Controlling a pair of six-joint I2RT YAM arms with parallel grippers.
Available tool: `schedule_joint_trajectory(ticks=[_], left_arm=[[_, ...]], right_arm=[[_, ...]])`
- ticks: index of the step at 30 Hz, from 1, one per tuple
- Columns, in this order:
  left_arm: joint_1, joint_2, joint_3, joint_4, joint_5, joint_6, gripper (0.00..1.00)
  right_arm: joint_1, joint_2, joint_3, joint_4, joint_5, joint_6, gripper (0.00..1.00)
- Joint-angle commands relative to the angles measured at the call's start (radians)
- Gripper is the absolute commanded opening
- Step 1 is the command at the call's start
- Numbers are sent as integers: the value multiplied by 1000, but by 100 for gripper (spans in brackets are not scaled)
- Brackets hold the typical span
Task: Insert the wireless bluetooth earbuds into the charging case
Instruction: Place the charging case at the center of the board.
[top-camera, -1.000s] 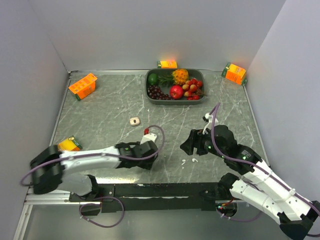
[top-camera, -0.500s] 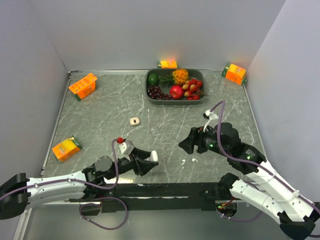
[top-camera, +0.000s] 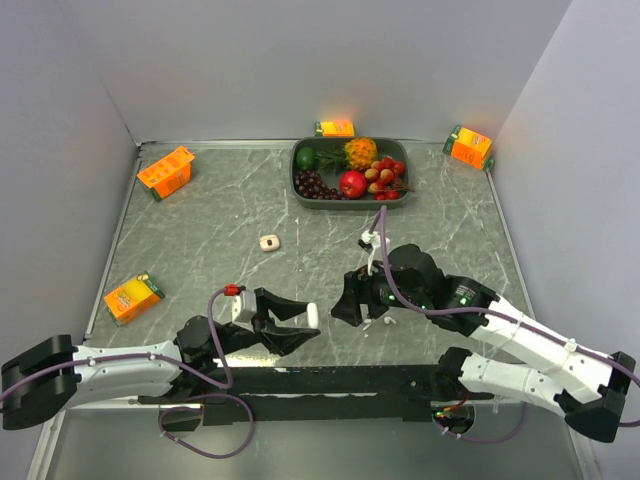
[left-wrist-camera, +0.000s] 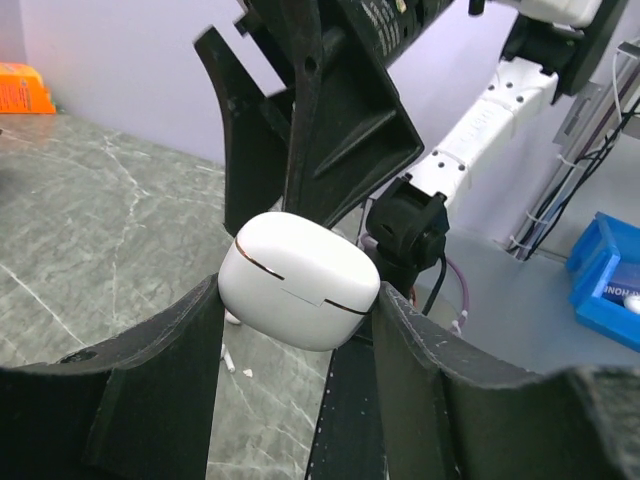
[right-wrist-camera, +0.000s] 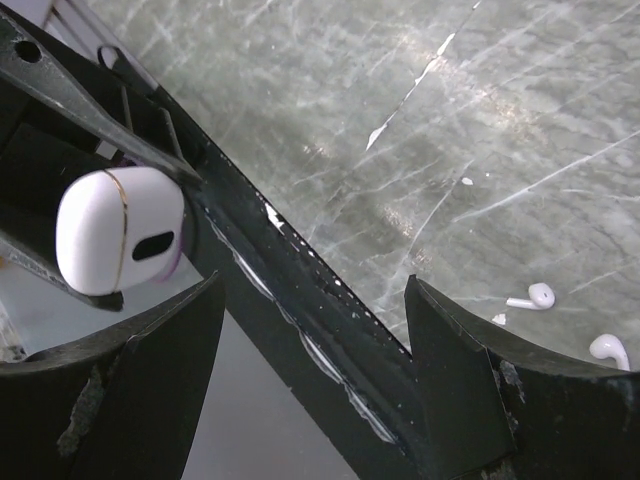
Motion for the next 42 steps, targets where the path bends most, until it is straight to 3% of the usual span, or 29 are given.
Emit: schedule_joint_trajectory(ticks=[1, 21, 26, 30, 31, 33, 35, 37, 38, 42], left_arm=[[-3, 1, 33, 92, 40, 11, 1], [-3, -56, 60, -86, 7, 29, 1], [-1, -77, 84, -253, -88, 38, 1], [-1, -66, 165, -548, -333, -47, 1], [-1, -51, 194, -704, -451, -108, 1], [-1, 27, 306, -855, -544, -172, 1], [5, 110, 459, -1111, -651, -303, 1], [23, 269, 635, -1312, -677, -468, 1], [46, 329, 694, -1504, -694, -532, 1], [80, 641, 915, -1739, -636, -711, 1]], right_arm=[[47, 19, 102, 25, 56, -22, 80], [154, 122, 223, 16, 119, -34, 80], [153, 88, 239, -79, 334, -2, 84], [148, 14, 237, -174, 504, 32, 86], [147, 1, 229, -200, 533, 33, 86], [142, -38, 220, -210, 567, 36, 87], [139, -65, 211, -221, 582, 43, 87], [139, -75, 209, -227, 596, 53, 87], [137, -81, 209, -227, 597, 56, 87], [137, -95, 209, -219, 584, 76, 87]])
